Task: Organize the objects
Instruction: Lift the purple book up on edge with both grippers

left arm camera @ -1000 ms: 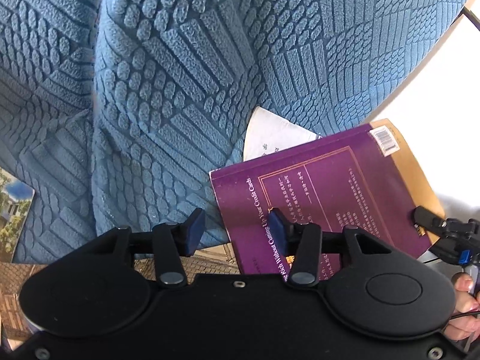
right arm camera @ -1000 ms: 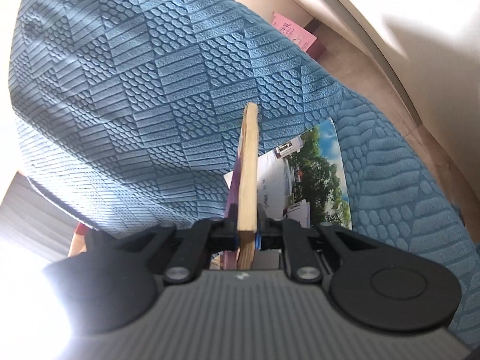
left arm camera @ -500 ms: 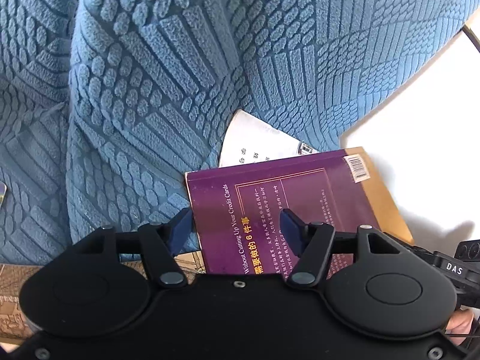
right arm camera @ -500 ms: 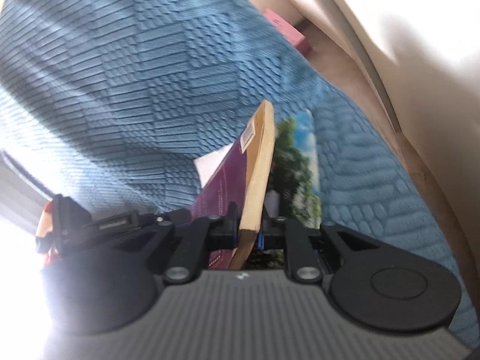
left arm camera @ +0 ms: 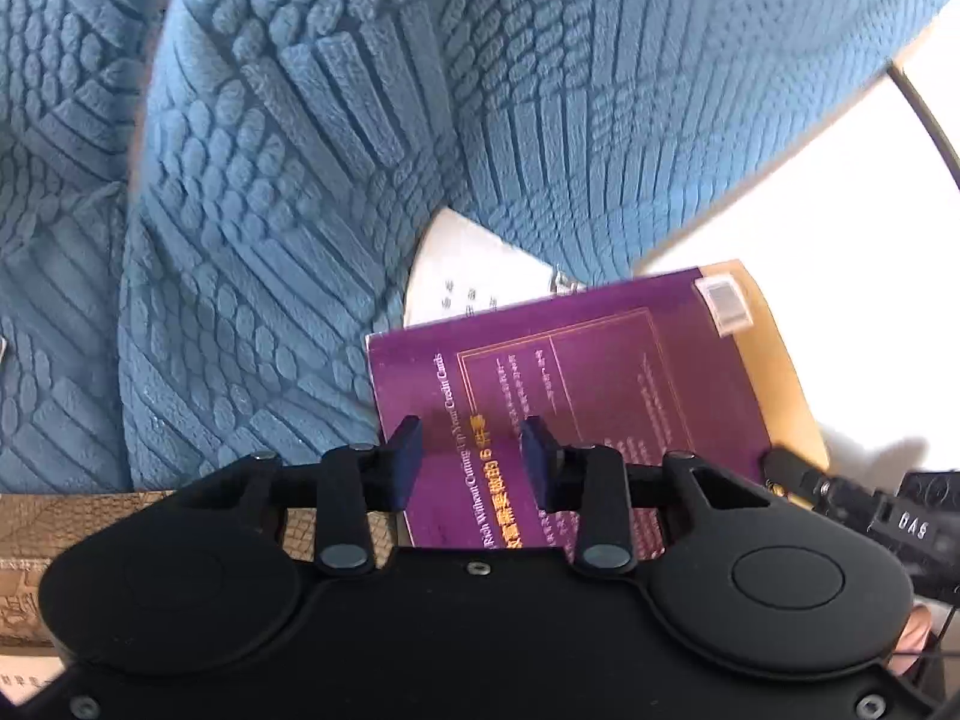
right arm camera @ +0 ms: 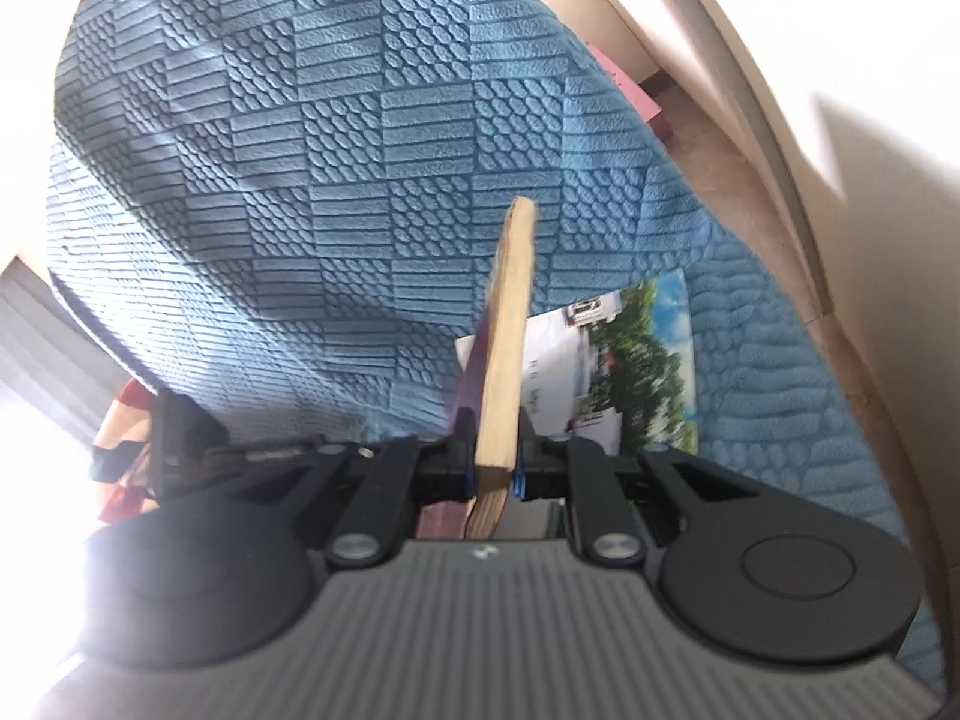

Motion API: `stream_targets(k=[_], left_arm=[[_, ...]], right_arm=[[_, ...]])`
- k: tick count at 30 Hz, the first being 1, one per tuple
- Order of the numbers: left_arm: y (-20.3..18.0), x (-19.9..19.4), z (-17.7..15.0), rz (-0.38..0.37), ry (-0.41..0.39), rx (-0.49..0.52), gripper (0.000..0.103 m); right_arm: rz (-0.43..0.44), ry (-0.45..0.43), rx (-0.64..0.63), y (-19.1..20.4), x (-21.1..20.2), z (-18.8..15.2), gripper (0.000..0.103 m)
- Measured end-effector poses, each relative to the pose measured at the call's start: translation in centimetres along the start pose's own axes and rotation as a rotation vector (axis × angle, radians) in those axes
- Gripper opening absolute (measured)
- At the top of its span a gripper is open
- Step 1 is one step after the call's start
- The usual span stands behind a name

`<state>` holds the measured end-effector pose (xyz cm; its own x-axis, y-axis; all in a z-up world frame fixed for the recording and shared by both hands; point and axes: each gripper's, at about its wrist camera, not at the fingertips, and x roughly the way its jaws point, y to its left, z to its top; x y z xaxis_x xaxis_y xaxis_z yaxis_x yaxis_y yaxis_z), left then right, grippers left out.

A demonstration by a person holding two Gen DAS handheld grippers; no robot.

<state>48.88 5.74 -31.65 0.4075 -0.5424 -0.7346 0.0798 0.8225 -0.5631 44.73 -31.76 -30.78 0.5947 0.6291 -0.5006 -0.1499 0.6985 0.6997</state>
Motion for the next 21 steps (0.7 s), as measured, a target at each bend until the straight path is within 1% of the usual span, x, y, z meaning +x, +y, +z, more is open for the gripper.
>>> stream_targets(k=[2, 3, 5, 7, 8, 13, 15, 17, 19, 21], left_arm=[[-0.3, -0.2, 0.2, 0.077, -0.011, 0.060, 0.035], [-0.2, -0.2, 0.4, 0.085, -0.008, 0.070, 0.035], [-0.1, -0.5, 1.2, 0.068, -0.002, 0.099, 0.036], [-0.7, -0.7, 2.2, 0.063, 0.004, 0.176, 0.040], [-1.0, -0.5, 2.9, 0.057, 0.013, 0.219, 0.041], [-3.3, 1.1, 5.8, 0.004, 0.098, 0.421, 0.043], [-4.7, 1.6, 6.2, -0.012, 0.117, 0.503, 0.043], [-5.6, 2.2, 6.8, -0.044, 0.133, 0.573, 0.045], [-6.1, 2.5, 7.3, -0.090, 0.157, 0.616, 0.047], [-6.3, 3.2, 7.8, -0.119, 0.187, 0.634, 0.049]], right_arm=[[-0.012, 0.002, -0.013, 0.1, 0.1, -0.1, 0.014], [-0.015, 0.004, -0.010, 0.0, 0.1, -0.1, 0.014], [-0.019, 0.006, -0.009, -0.1, 0.1, 0.0, 0.014], [-0.017, 0.007, -0.016, -0.1, 0.1, 0.0, 0.014], [-0.016, 0.007, -0.019, -0.1, 0.1, 0.0, 0.014], [-0.002, 0.015, -0.009, -0.9, 0.1, 0.1, 0.014], [0.002, 0.020, -0.006, -1.3, 0.2, 0.1, 0.014], [0.007, 0.026, 0.000, -1.9, 0.2, 0.0, 0.014], [0.003, 0.034, 0.005, -2.4, 0.4, 0.0, 0.014], [0.005, 0.038, 0.004, -2.7, 0.4, -0.1, 0.014]])
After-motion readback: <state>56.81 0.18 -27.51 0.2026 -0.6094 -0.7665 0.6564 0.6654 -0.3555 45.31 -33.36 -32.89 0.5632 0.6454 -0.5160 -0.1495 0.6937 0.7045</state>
